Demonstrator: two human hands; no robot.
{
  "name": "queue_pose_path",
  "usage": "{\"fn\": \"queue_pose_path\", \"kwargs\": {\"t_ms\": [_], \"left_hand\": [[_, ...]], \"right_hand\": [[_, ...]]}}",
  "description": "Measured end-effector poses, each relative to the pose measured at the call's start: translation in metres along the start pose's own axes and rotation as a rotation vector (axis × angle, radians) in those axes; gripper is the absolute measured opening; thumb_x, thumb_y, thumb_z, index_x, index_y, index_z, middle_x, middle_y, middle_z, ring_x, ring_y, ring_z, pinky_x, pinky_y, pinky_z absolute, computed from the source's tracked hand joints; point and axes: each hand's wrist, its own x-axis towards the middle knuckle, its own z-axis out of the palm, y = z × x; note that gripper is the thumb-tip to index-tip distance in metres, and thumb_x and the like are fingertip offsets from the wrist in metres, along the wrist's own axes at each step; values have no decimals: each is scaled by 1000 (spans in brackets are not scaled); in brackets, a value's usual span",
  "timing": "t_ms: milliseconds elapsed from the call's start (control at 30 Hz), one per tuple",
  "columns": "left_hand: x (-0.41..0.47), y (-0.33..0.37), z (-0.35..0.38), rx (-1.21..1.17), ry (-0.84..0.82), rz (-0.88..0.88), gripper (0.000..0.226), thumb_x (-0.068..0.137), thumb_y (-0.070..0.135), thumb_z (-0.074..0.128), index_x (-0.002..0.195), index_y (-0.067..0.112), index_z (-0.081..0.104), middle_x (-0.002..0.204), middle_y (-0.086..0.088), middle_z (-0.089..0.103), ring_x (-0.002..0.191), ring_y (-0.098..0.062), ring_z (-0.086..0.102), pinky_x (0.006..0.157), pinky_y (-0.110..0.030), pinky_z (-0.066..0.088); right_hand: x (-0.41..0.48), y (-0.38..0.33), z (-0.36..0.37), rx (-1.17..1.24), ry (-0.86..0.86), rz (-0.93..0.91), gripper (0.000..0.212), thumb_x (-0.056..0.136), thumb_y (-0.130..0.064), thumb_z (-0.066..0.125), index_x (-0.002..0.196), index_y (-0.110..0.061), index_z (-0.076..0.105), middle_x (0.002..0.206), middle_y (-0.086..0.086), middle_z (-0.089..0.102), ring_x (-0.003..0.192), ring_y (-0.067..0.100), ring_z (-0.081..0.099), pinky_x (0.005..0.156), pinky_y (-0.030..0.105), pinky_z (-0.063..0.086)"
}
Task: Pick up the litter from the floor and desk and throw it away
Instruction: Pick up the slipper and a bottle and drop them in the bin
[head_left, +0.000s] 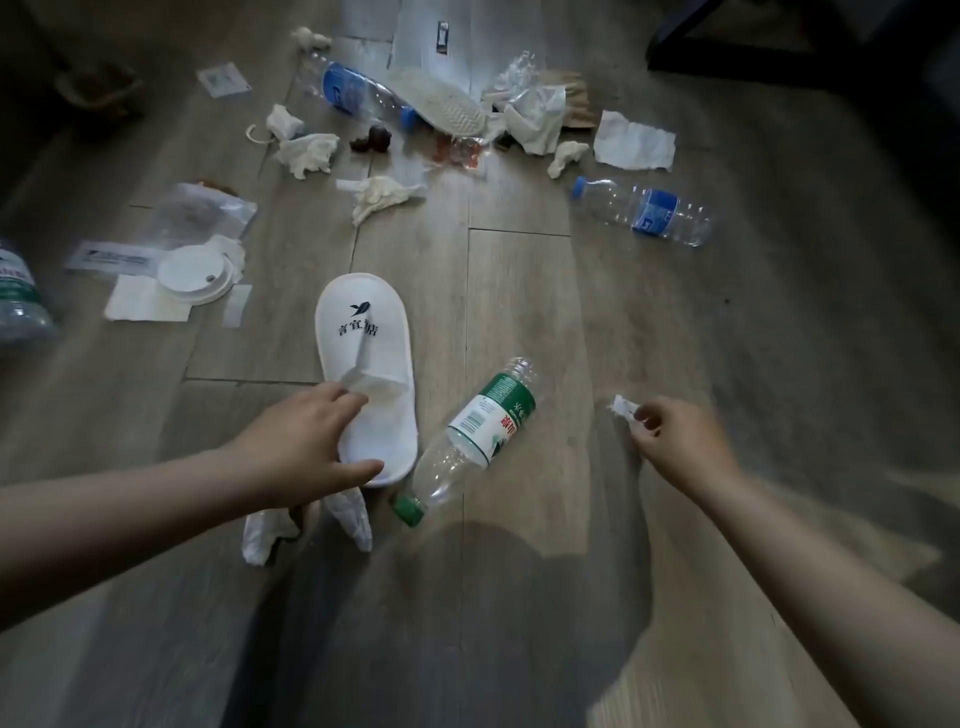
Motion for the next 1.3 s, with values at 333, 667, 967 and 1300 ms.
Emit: {"fn": "queue_pose_path", "kwargs": {"t_ms": [333, 667, 967, 1300], "left_hand": [[13, -5, 2, -6, 42, 27, 69, 81, 54, 63, 137, 18, 46, 126, 0, 56, 114, -20, 55, 90, -32, 45], [3, -18, 4, -2, 20, 7, 63, 80, 56, 62, 131, 21, 50, 120, 2, 57, 103, -15, 56, 78, -27, 42], [-25, -41, 5, -37, -27, -96, 51, 79, 53, 63, 115, 18, 56, 111, -3, 56, 102, -22, 57, 81, -31, 45], [-49, -74, 15, -119, -118, -232, 74, 75, 63, 63, 131, 17, 45, 125, -4, 49, 100, -19, 57, 86, -36, 50]], "right_hand": [[24, 15, 24, -115, -58, 81, 23, 84, -21, 60, 106, -13, 61, 109, 13, 60, 100, 33, 59, 66, 31, 37], [-4, -33, 0, 182, 117, -50, 24, 87, -25, 62, 70, -8, 60, 65, 7, 61, 64, 26, 57, 55, 35, 42], [-37, -147, -17, 211, 13, -415, 16, 83, -13, 60, 69, -6, 56, 66, 6, 58, 65, 22, 53, 59, 35, 39], [-38, -213, 19, 131, -224, -584, 45, 86, -28, 66, 128, -20, 52, 95, -5, 66, 80, 14, 60, 72, 28, 47]]}}
